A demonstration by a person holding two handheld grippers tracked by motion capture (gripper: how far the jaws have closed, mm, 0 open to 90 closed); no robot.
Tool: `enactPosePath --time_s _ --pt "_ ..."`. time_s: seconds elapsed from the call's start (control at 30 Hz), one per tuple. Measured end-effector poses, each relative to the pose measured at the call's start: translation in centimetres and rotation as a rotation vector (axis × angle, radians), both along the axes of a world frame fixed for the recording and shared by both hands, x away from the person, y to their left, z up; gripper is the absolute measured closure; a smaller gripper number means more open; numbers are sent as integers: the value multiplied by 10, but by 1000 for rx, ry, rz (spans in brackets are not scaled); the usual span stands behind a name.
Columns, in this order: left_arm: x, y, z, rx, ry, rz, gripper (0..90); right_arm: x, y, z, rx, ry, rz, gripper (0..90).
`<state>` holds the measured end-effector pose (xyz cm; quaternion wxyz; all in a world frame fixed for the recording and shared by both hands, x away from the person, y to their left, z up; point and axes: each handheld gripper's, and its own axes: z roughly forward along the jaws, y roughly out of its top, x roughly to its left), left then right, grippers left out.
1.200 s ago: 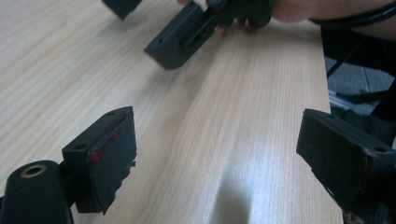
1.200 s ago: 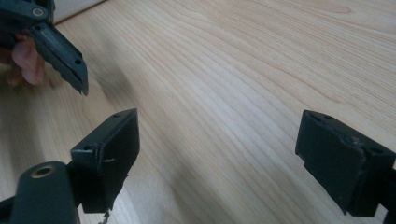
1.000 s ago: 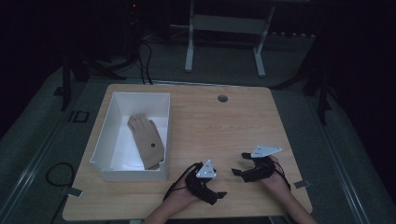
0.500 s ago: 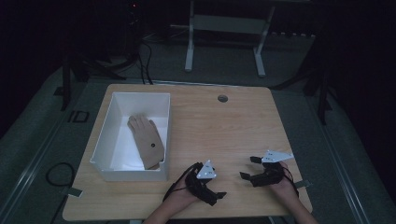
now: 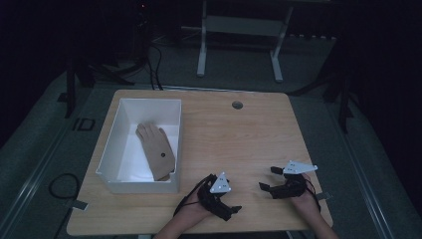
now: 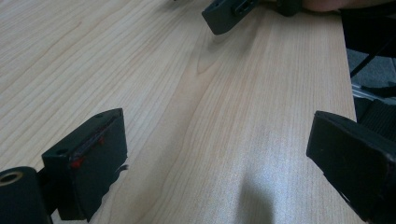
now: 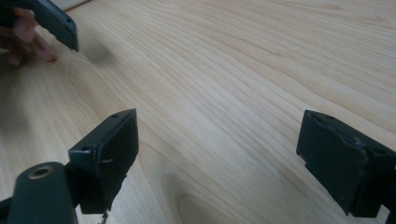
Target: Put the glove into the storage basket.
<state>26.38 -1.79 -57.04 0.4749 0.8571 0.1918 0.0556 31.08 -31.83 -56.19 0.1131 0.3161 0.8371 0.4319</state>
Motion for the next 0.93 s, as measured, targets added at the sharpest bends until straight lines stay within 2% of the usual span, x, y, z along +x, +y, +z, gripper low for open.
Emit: enactPosePath --time_s 0.13,0.3,0.5,0.57,0.93 --pt "0 1 0 -6 -1 0 57 1 -2 0 3 -4 -15 127" --pt "-2 7 1 -14 -30 21 56 2 -4 0 21 -5 -26 135" --pt "-4 6 -2 -13 -18 0 56 2 -5 1 27 -2 -33 135" --pt "-5 6 -1 -18 -27 -5 56 3 -4 0 24 -2 -34 135" --pt "-4 8 -1 -36 -20 0 56 3 -3 0 14 0 -38 136"
